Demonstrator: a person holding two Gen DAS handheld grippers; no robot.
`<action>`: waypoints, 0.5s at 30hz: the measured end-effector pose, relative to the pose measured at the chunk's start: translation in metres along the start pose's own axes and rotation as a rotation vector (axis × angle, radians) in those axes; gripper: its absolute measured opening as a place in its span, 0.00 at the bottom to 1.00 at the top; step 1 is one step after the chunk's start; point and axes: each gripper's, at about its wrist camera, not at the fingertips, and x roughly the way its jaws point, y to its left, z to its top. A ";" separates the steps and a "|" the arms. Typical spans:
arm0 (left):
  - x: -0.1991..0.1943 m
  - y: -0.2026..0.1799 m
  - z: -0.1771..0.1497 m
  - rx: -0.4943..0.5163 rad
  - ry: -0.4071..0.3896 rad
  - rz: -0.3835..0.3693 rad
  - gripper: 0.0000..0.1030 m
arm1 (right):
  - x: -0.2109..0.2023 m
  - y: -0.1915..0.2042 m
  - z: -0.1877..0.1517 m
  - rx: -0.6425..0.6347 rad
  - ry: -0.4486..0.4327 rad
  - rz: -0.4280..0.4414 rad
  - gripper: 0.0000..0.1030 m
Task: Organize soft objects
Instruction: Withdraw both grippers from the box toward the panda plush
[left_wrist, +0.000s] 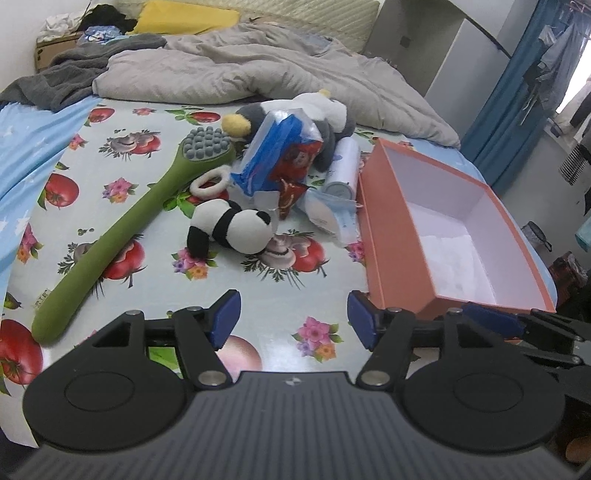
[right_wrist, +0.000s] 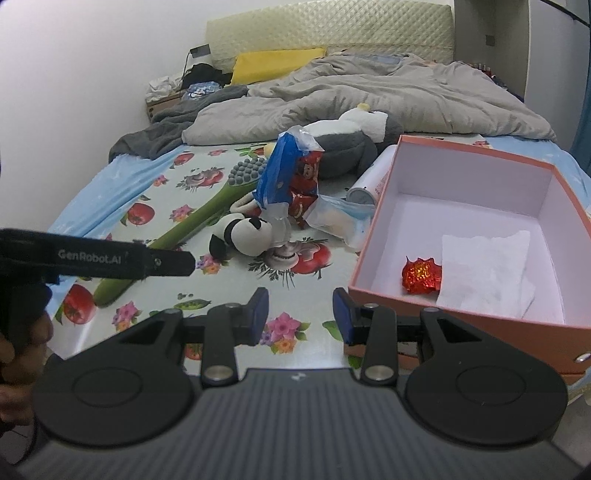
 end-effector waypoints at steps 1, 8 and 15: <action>0.002 0.002 0.001 -0.002 0.003 0.003 0.68 | 0.002 0.000 0.001 0.000 0.002 0.001 0.40; 0.017 0.015 0.009 -0.014 0.021 0.021 0.72 | 0.023 0.003 0.011 0.000 0.000 0.006 0.40; 0.039 0.029 0.023 -0.009 0.043 0.042 0.73 | 0.050 0.006 0.019 0.010 0.009 0.011 0.40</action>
